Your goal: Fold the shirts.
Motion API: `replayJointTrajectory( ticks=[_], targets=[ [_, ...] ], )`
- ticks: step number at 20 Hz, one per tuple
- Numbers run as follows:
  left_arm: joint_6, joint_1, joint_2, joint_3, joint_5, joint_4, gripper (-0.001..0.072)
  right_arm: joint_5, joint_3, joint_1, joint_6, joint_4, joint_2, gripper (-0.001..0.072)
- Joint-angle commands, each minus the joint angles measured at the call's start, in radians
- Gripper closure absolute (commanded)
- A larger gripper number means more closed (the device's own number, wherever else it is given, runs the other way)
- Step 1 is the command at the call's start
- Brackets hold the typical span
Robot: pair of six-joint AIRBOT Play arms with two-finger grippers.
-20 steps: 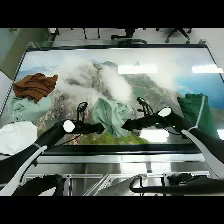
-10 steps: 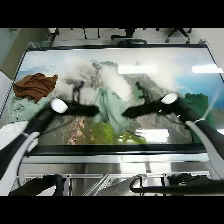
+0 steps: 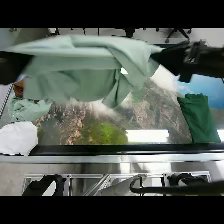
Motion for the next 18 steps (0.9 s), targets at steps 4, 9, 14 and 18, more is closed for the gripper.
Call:
replayJointTrajectory(
  ticks=[4,9,14,18],
  targets=[
    [0.028,-0.002,0.004,-0.026,-0.042,0.005,0.0698,0.099,0.04,-0.017,0.064,-0.039,-0.073,0.0692],
    [0.082,-0.22,-0.225,-0.235,-0.01,0.016,0.0698,0.173,-0.071,0.035,0.08,-0.043,-0.285,0.0691],
    [0.119,-0.221,-0.508,-0.375,0.046,0.015,0.0699,0.141,-0.195,0.011,0.087,-0.111,-0.506,0.0691],
    [0.168,-0.177,-0.681,-0.378,0.042,-0.019,0.0698,-0.066,-0.194,-0.066,0.091,-0.137,-0.616,0.0509]
  ],
)
